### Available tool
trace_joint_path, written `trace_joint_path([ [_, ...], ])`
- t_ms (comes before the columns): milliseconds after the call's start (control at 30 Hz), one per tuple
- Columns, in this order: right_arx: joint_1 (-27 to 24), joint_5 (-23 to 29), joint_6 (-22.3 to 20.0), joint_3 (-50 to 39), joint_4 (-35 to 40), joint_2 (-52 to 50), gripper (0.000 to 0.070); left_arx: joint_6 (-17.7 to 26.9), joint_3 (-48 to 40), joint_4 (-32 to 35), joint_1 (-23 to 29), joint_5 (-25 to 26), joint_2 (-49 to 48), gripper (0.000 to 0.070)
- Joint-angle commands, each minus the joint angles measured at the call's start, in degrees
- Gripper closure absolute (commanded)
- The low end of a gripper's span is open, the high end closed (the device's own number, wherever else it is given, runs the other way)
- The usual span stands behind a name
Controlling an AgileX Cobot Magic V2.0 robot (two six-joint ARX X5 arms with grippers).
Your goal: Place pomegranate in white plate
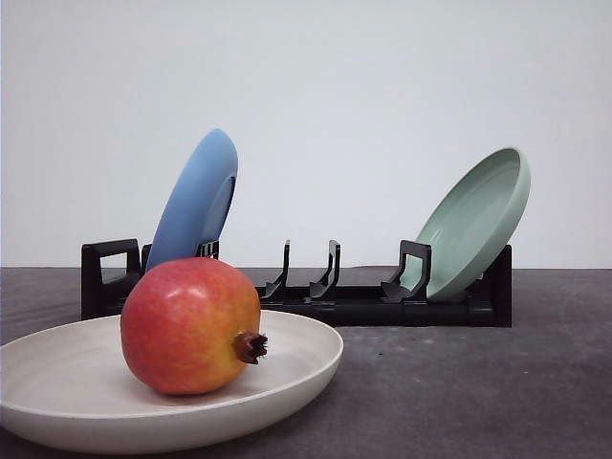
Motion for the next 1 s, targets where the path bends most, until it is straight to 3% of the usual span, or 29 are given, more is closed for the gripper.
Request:
trace_joint_path([
  [0,0.5,0.0,0.2,0.3,0.6,0.3,0.0656,-0.4,-0.5,-0.3,0.1,0.0,-0.1,0.07],
  [567,-1.2,0.3,0.1,0.0,0.8,-0.2,0.0656,-0.4,-0.5,-0.3,0.1,0.0,-0.1,0.07],
  [700,-8.9,-0.1,-6.2,-3.1,5.8,-0.4,0.0656,-0.4,-0.5,-0.3,0.1,-0.1,-0.1,0.07],
  [833,-20.4,0.0,-12.0,-12.6,18.6,-3.4,0.0656,-0.4,-0.5,-0.3,0.1,0.0,-0.1,0.07],
  [967,-31.1,0.0,-12.7,-24.5,32.3,-8.0,0.0656,-0.4,-0.5,-0.3,0.1,0.0,-0.1,0.07],
])
